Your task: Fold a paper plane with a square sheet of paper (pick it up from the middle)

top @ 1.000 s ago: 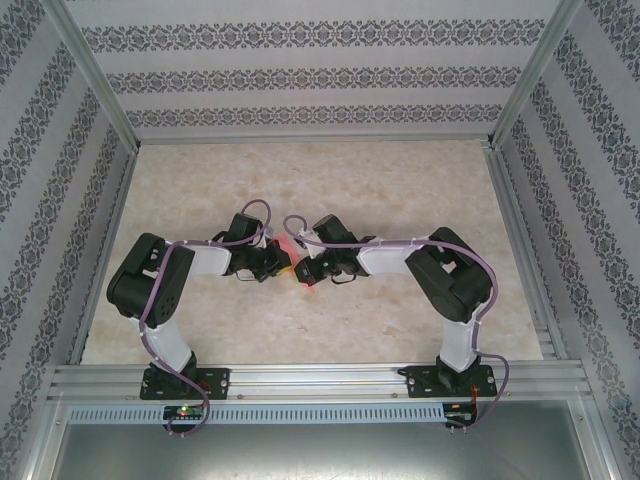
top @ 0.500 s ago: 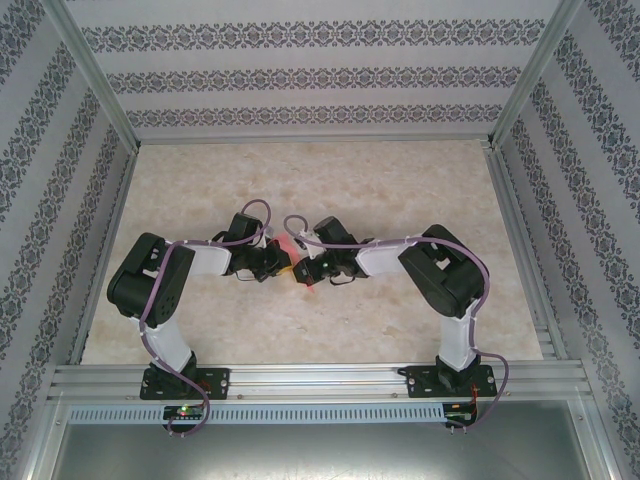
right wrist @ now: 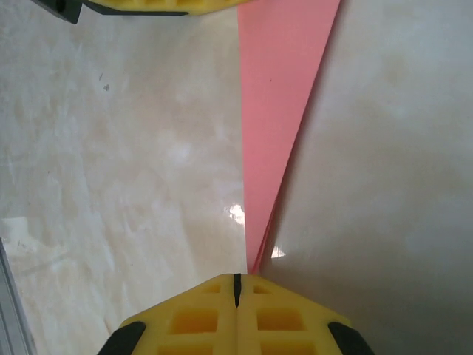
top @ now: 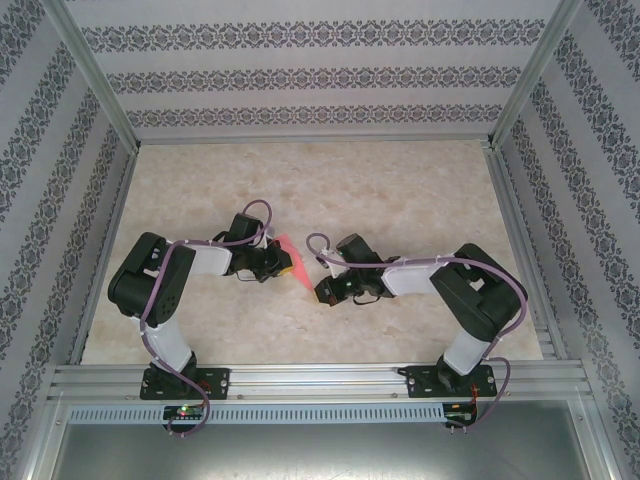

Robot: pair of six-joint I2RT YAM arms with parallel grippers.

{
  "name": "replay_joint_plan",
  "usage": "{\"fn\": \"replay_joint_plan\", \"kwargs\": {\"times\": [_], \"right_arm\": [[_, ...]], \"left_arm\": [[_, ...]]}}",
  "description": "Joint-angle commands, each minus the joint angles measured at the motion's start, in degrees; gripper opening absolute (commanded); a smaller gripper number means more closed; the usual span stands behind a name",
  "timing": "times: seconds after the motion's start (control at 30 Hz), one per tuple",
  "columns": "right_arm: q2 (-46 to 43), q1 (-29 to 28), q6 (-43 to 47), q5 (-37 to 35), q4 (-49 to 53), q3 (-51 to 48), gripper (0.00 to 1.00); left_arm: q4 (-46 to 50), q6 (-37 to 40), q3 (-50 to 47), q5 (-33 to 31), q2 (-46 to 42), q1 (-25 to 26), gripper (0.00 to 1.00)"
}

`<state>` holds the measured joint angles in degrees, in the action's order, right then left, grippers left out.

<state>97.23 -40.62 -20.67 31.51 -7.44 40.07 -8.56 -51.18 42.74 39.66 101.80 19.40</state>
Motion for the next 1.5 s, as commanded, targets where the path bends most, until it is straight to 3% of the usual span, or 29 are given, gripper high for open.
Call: {"fn": "replay_joint_plan", "kwargs": {"times": [0.0,0.27,0.57,0.73,0.83,1.47], "right_arm": [[-1.70,-0.14,0.72,-1.33,1.82,4.57,0.00],[8.36,-0.30,-1.26,-2.63,-0.56,12.88,0.00],[12.63,-0.10,0.14,-3.71,3.61,13.51,0.00],[14.19,-0.36,2.37,-7.10,9.33,14.35,0.00],[14.80,-0.42,2.65,-7.49,10.43,14.80,0.00],[16.23,-0.49,2.82,-8.56,14.12,15.49,0.00]], "left_arm": [[6.03,1.43,-1.38,-6.26,3.24,-0.48,0.00],[6.26,1.78,-1.04,-5.29,2.64,-0.50,0.00],[7.93,6.69,2.05,-4.20,0.85,-0.49,0.01],[9.09,12.08,4.66,-4.81,-2.15,-0.46,0.19],[9.68,14.40,6.01,-5.35,-2.61,-0.54,0.24],[9.74,15.69,6.97,-8.44,2.85,-3.11,0.19]]}}
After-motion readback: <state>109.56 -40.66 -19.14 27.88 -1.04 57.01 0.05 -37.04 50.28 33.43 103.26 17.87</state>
